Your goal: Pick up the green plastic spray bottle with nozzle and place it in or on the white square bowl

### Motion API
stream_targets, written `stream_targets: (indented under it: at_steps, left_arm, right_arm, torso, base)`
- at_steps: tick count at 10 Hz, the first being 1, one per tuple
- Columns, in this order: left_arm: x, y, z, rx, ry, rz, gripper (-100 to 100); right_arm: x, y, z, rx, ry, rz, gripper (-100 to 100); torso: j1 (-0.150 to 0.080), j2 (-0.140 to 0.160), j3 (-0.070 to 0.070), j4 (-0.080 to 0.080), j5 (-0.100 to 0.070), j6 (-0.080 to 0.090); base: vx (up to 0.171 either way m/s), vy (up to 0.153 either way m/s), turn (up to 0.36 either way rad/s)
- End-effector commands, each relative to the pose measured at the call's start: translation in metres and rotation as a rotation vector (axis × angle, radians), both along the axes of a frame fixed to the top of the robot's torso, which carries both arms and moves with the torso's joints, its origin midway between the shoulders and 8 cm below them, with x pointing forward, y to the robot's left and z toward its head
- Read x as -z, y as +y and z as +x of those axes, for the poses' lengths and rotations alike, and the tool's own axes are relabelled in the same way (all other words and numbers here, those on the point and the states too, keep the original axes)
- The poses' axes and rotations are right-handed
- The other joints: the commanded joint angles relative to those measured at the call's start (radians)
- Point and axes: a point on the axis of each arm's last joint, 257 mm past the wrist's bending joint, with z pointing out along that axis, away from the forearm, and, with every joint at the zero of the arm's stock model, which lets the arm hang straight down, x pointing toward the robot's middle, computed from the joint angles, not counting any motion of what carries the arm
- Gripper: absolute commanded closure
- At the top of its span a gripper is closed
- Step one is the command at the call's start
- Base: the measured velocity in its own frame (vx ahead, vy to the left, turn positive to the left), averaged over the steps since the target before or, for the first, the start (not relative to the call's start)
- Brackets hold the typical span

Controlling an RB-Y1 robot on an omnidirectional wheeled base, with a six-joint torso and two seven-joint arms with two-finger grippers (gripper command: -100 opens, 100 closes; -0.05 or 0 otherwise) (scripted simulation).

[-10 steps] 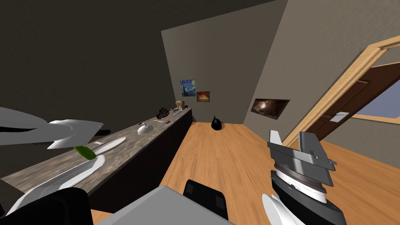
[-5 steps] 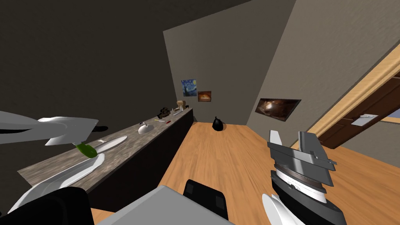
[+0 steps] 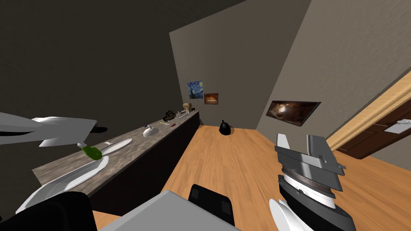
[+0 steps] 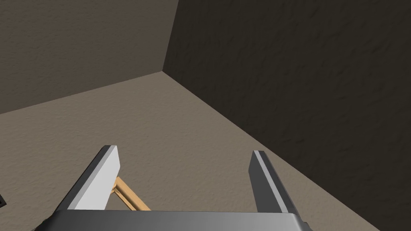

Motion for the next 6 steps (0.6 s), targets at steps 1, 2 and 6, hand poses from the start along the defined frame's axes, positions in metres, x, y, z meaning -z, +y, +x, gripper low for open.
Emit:
stream_targets:
  at_steps: [1, 2, 6]
  left_arm:
    - [0.0000, 0.0000, 0.0000, 0.000, 0.000, 0.000, 0]
    - [0.0000, 0.0000, 0.0000, 0.000, 0.000, 0.000, 0]
    - [0.0000, 0.0000, 0.0001, 0.000, 0.000, 0.000, 0]
  right_arm:
    - [0.0000, 0.0000, 0.0000, 0.000, 0.000, 0.000, 0]
    - [0.0000, 0.0000, 0.0000, 0.000, 0.000, 0.000, 0]
    - [0.0000, 0.0000, 0.0000, 0.000, 0.000, 0.000, 0]
  torso:
    - [0.000, 0.000, 0.000, 0.000, 0.000, 0.000]
    - [0.001, 0.001, 0.000, 0.000, 0.000, 0.000]
    - [0.001, 0.001, 0.001, 0.000, 0.000, 0.000]
  base:
    - [0.000, 0.000, 0.000]
    - [0.000, 0.000, 0.000]
    - [0.000, 0.000, 0.000]
